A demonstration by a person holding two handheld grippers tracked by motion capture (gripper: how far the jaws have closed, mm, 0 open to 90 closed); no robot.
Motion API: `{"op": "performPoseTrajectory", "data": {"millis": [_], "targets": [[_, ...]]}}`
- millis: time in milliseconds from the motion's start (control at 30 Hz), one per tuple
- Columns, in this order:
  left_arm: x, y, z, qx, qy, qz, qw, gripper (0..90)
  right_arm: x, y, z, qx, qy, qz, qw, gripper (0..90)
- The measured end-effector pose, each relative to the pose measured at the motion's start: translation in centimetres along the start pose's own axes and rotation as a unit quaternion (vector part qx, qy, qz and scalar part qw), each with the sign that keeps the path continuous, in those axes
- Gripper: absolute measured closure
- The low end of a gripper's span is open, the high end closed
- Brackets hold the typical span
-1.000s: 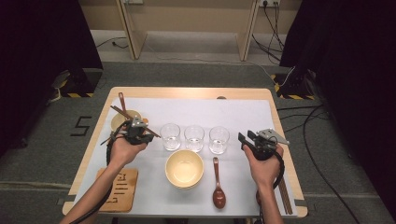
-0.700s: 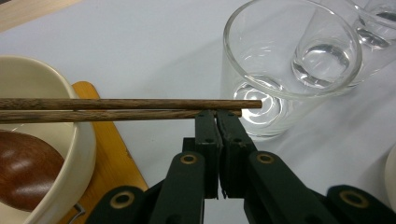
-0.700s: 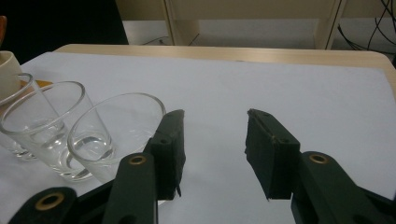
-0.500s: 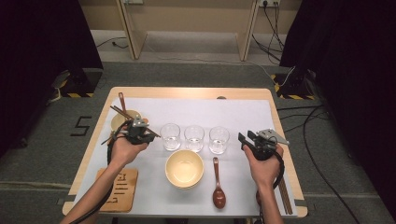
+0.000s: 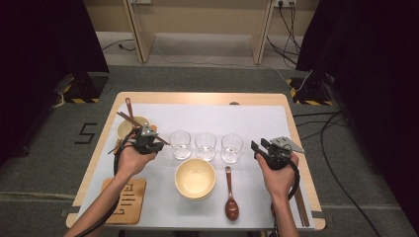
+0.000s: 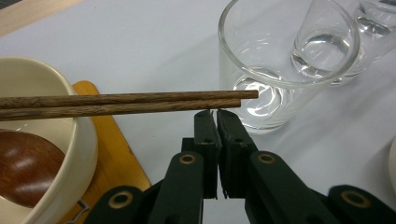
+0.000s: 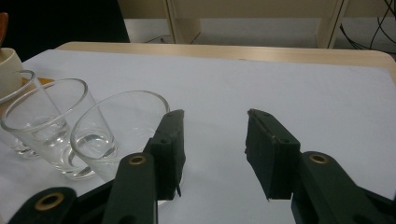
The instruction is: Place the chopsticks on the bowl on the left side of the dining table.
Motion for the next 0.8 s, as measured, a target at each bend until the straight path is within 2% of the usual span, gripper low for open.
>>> {"op": "performPoseTrajectory", "data": {"millis": [233,500,633,800], "targets": [[0.03,-0.18,0.09,0.004,-0.006,0.003,1.0000,86.0,-0.12,-0.02,-0.05,0.001,0.000,-0.001,1.0000,57.1],[0.07,-0.38,0.24,0.005,-0.003,0.001,1.0000,85.6,-0.08,-0.01,-0.04,0.000,-0.001,0.000,1.0000,57.0],[0.07,-0.63,0.07,0.012,-0.004,-0.001,0.9999,85.3,-0.04,-0.12,-0.13,0.002,0.000,0.000,1.0000,56.9],[0.03,-0.26,-0.07,0.009,-0.004,-0.002,0.9999,85.3,0.02,-0.07,-0.08,0.002,0.001,0.001,1.0000,57.0]]}}
Point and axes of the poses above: each handheld gripper's, and its own axes: y roughly backward along the jaws, z roughly out of its top, x roughly to its left, the point moved 3 cm from there along -y, roughly forward along the jaws, and after that the axes turned 6 degrees about -y, right-handed, at the moved point
